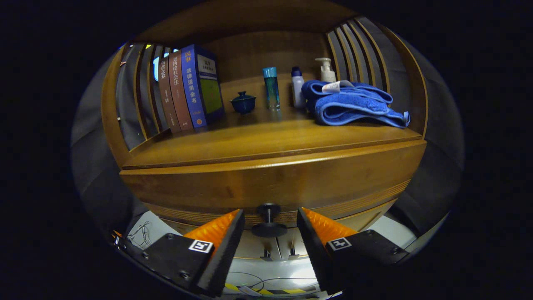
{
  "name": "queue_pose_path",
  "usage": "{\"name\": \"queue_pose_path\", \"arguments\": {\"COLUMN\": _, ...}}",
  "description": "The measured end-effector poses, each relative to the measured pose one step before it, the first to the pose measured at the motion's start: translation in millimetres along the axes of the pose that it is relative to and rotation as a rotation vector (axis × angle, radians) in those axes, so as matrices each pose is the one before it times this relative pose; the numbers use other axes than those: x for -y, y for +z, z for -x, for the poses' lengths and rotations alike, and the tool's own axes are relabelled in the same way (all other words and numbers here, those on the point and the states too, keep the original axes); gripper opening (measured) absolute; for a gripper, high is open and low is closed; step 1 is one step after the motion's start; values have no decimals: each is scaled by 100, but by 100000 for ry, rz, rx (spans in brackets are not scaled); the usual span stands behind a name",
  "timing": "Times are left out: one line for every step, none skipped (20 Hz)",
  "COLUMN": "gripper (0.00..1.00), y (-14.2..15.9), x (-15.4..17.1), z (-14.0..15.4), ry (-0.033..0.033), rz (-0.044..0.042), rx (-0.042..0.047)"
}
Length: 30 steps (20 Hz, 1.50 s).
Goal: Pull open the drawer, take out the items inside it, and place them on the countertop above the cabinet.
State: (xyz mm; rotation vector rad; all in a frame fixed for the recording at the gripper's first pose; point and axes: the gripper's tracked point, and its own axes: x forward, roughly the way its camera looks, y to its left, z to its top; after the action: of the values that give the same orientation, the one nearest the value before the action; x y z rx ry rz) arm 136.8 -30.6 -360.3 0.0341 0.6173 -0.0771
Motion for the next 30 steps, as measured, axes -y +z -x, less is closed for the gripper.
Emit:
{"name": "queue_pose_path", "arguments": {"gripper": 82, "y": -330, "x": -185, "z": -421, "ry": 110, "rz": -48, "rx": -591}}
{"name": "queue_pose_path", "arguments": {"gripper": 74, "y": -246, "x": 39, "z": -21, "ry": -544, "rz": 604, "rx": -818}}
{"name": "queue_pose_path", "arguments": {"gripper": 64, "y": -109, "x": 138, "z": 180, "ry": -768, "rz": 1521, "rx": -126}}
{"name": "queue_pose_path", "arguments": {"gripper": 54, "y": -88, "x": -7, "z": -204, "ry": -203, "rz": 1280, "rx": -64}}
{"name": "queue_pose_path", "arguments": {"gripper": 55, "y": -251, "x": 141, "z": -241, "ry": -391, "rz": 993, "rx": -336}}
{"name": "queue_pose_path", "arguments": {"gripper": 54, "y": 235, "x": -67, "z": 180, "ry": 277, "rz": 42, "rx": 660}}
{"name": "queue_pose_path", "arguments": {"gripper": 48, "y": -134, "x": 43, "z": -116, "ry": 397, "rz": -169, "rx": 57}}
{"name": "queue_pose_path", "arguments": {"gripper": 48, "y": -53, "x": 36, "z": -119, "ry": 319, "rz": -482, "rx": 479}}
{"name": "queue_pose_path", "arguments": {"gripper": 39, "y": 184, "x": 29, "z": 204, "ry": 80, "rz": -141, "rx": 530}}
{"name": "queue_pose_path", "arguments": {"gripper": 39, "y": -33, "x": -23, "z": 39, "ry": 53, "rz": 448, "rx": 354}}
{"name": "queue_pose_path", "arguments": {"gripper": 39, "y": 0, "x": -23, "z": -22, "ry": 86, "rz": 489, "rx": -20}}
{"name": "queue_pose_path", "arguments": {"gripper": 39, "y": -23, "x": 13, "z": 2, "ry": 126, "rz": 169, "rx": -24}}
{"name": "queue_pose_path", "arguments": {"gripper": 39, "y": -41, "x": -11, "z": 6, "ry": 328, "rz": -188, "rx": -145}}
{"name": "queue_pose_path", "arguments": {"gripper": 39, "y": -26, "x": -23, "z": 30, "ry": 323, "rz": -474, "rx": -229}}
{"name": "queue_pose_path", "arguments": {"gripper": 39, "y": 6, "x": 33, "z": 46, "ry": 67, "rz": -537, "rx": -153}}
{"name": "queue_pose_path", "arguments": {"gripper": 39, "y": -66, "x": 14, "z": 80, "ry": -150, "rz": 122, "rx": -55}}
{"name": "queue_pose_path", "arguments": {"gripper": 39, "y": -118, "x": -11, "z": 159, "ry": -254, "rz": 1085, "rx": -174}}
{"name": "queue_pose_path", "arguments": {"gripper": 39, "y": -117, "x": 65, "z": 220, "ry": -260, "rz": 1159, "rx": 79}}
{"name": "queue_pose_path", "arguments": {"gripper": 39, "y": -237, "x": 40, "z": 449, "ry": 17, "rz": 592, "rx": -116}}
{"name": "queue_pose_path", "arguments": {"gripper": 39, "y": -350, "x": -65, "z": 536, "ry": 225, "rz": -26, "rx": -300}}
{"name": "queue_pose_path", "arguments": {"gripper": 39, "y": -271, "x": 39, "z": 578, "ry": 76, "rz": 0, "rx": -329}}
{"name": "queue_pose_path", "arguments": {"gripper": 39, "y": -269, "x": 77, "z": 604, "ry": -218, "rz": 184, "rx": -443}}
{"name": "queue_pose_path", "arguments": {"gripper": 39, "y": -337, "x": 71, "z": 614, "ry": -187, "rz": 247, "rx": -602}}
{"name": "queue_pose_path", "arguments": {"gripper": 39, "y": -388, "x": 15, "z": 624, "ry": -40, "rz": -106, "rx": -792}}
{"name": "queue_pose_path", "arguments": {"gripper": 39, "y": -355, "x": -53, "z": 632, "ry": -2, "rz": -134, "rx": -707}}
{"name": "queue_pose_path", "arguments": {"gripper": 39, "y": -359, "x": 47, "z": 731, "ry": 4, "rz": -33, "rx": -755}}
{"name": "queue_pose_path", "arguments": {"gripper": 39, "y": -382, "x": 24, "z": 691, "ry": -74, "rz": 86, "rx": -762}}
{"name": "queue_pose_path", "arguments": {"gripper": 39, "y": -447, "x": 70, "z": 717, "ry": 24, "rz": -177, "rx": -1042}}
{"name": "queue_pose_path", "arguments": {"gripper": 39, "y": -310, "x": -8, "z": 490, "ry": 139, "rz": -419, "rx": -818}}
{"name": "queue_pose_path", "arguments": {"gripper": 39, "y": -394, "x": -39, "z": 630, "ry": 223, "rz": -369, "rx": -833}}
